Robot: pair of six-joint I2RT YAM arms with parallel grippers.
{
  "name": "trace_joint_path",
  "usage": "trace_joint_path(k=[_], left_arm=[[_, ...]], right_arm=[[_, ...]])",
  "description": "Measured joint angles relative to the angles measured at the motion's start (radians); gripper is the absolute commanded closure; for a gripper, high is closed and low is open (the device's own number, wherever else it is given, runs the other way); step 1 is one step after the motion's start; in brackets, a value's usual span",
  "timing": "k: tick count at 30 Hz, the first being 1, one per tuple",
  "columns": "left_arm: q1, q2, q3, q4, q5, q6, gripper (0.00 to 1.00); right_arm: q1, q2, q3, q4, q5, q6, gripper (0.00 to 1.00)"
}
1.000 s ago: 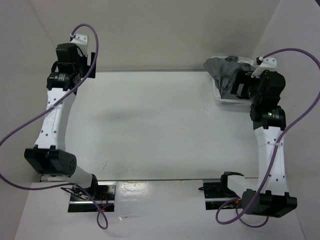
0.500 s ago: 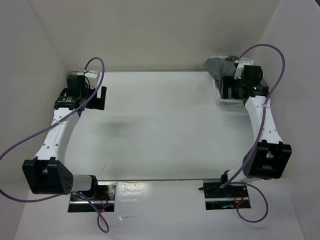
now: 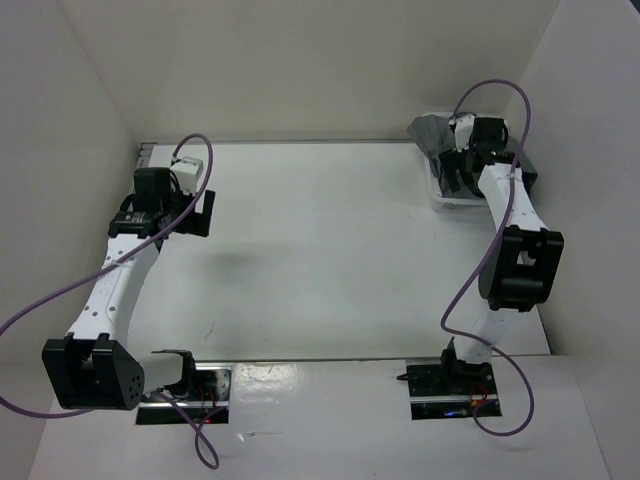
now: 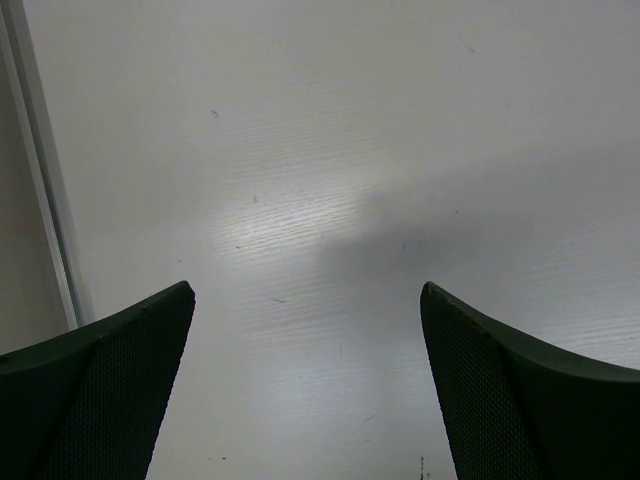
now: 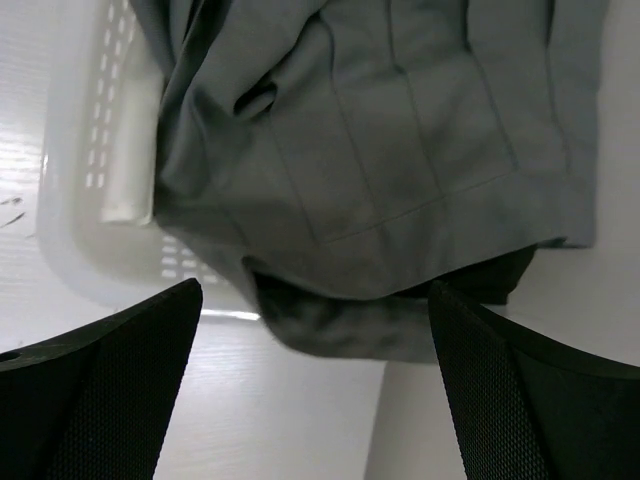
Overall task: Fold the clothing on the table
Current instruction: Grab the skirt from the pile
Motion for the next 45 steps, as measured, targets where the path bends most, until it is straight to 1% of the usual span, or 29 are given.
trace_joint_path(k=[3,4,10,17,22,23,30,31,33,36,37,38,40,41,45], left_arm=[[0.007,-0.007,-0.003,-0.001,0.006,0.013,0.00],[0.011,-0.009,-0.004,0.000,0.006,0.016,0.00],[0.024,-0.013,-0.004,-0.001,0.006,0.034,0.00],[0.026,-0.013,-0.004,-0.010,0.006,0.041,0.00],[0.026,-0.013,-0.004,-0.016,0.010,0.056,0.00],[0.026,-0.013,-0.004,-0.017,0.010,0.061,0.00],[0.026,-0.013,-0.004,-0.030,0.010,0.068,0.00],[0.026,-0.013,-0.004,-0.031,0.010,0.068,0.00],[0.026,-0.013,-0.004,-0.031,0.010,0.070,0.00],[0.027,-0.013,-0.005,-0.031,0.010,0.070,0.00],[0.026,-0.013,-0.004,-0.031,0.010,0.070,0.00],[0.026,-0.013,-0.005,-0.031,0.010,0.071,0.00],[0.026,-0.013,-0.004,-0.031,0.010,0.071,0.00],[0.026,-0.013,-0.005,-0.031,0.010,0.071,0.00],[0.027,-0.013,-0.005,-0.031,0.010,0.071,0.00]], right_arm=[[-0.005,0.040,0.055,0.008,0.007,-0.062,0.04],[-0.006,0.047,0.066,0.013,0.006,-0.076,0.06],[-0.016,0.081,0.089,0.024,-0.018,-0.154,0.06],[-0.033,0.116,0.100,-0.044,-0.132,-0.249,0.06],[-0.037,0.116,0.103,-0.089,-0.203,-0.308,0.13],[-0.037,0.117,0.105,-0.095,-0.215,-0.316,0.13],[-0.043,0.143,0.118,-0.134,-0.276,-0.367,0.26],[-0.044,0.151,0.119,-0.136,-0.281,-0.372,0.33],[-0.047,0.167,0.119,-0.143,-0.286,-0.381,0.40],[-0.056,0.185,0.119,-0.148,-0.294,-0.390,0.56],[-0.059,0.189,0.119,-0.151,-0.296,-0.391,0.62],[-0.063,0.190,0.119,-0.153,-0.298,-0.393,0.78],[-0.069,0.192,0.119,-0.160,-0.301,-0.396,0.96],[-0.072,0.192,0.119,-0.163,-0.303,-0.395,1.00],[-0.081,0.192,0.119,-0.163,-0.309,-0.385,1.00]])
